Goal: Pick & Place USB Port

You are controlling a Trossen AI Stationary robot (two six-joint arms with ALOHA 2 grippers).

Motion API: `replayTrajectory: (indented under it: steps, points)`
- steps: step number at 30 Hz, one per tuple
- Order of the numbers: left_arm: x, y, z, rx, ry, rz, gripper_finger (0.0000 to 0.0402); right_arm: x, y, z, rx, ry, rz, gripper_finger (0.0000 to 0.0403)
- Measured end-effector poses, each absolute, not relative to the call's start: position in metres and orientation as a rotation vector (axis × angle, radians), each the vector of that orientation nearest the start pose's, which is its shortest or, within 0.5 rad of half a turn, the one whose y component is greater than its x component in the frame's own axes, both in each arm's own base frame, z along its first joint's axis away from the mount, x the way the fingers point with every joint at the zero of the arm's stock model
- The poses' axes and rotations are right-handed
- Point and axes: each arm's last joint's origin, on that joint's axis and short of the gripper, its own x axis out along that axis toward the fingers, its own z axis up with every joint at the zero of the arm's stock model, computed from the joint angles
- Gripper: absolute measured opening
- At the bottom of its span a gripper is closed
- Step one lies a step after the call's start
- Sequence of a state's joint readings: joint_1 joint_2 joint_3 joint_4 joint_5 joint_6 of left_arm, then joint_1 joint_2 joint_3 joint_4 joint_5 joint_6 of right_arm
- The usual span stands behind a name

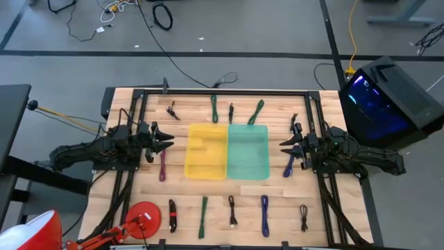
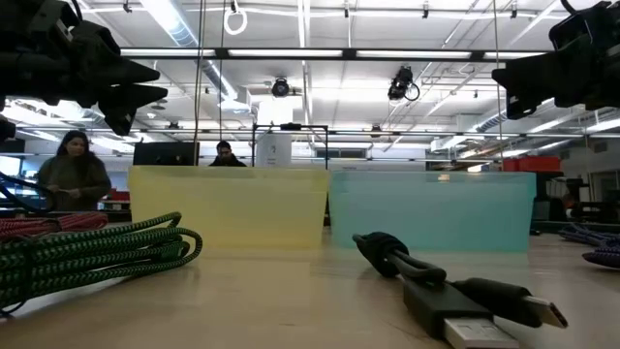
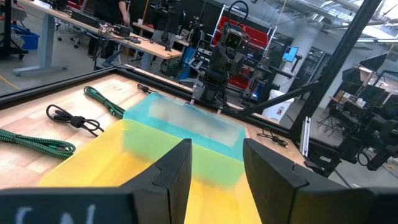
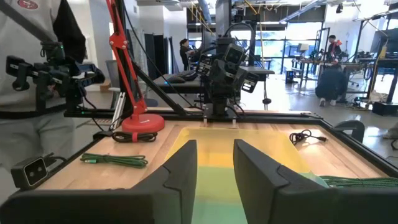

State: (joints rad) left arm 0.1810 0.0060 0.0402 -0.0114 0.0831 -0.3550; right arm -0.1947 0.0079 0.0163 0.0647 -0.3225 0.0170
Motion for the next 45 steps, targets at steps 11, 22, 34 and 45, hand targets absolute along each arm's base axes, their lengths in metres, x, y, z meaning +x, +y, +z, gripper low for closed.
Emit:
replayTrajectory:
  steps: [11, 22, 34, 45]
  points:
    - [0.094, 0.015, 0.176, -0.352, -0.04, 0.093, 0.0149, 0.095, -0.009, 0.175, -0.002, -0.07, 0.129, 0.0107]
    - [0.094, 0.016, 0.177, -0.35, -0.059, 0.124, 0.0149, 0.095, -0.009, 0.175, -0.002, -0.069, 0.129, 0.0107]
    - [0.092, 0.023, 0.184, -0.665, -0.24, 0.329, 0.0149, 0.095, -0.009, 0.175, -0.002, -0.07, 0.129, 0.0107]
    - [0.09, 0.026, 0.19, -0.953, -0.414, 0.388, 0.0149, 0.092, -0.012, 0.196, -0.062, -0.297, 0.022, 0.0107]
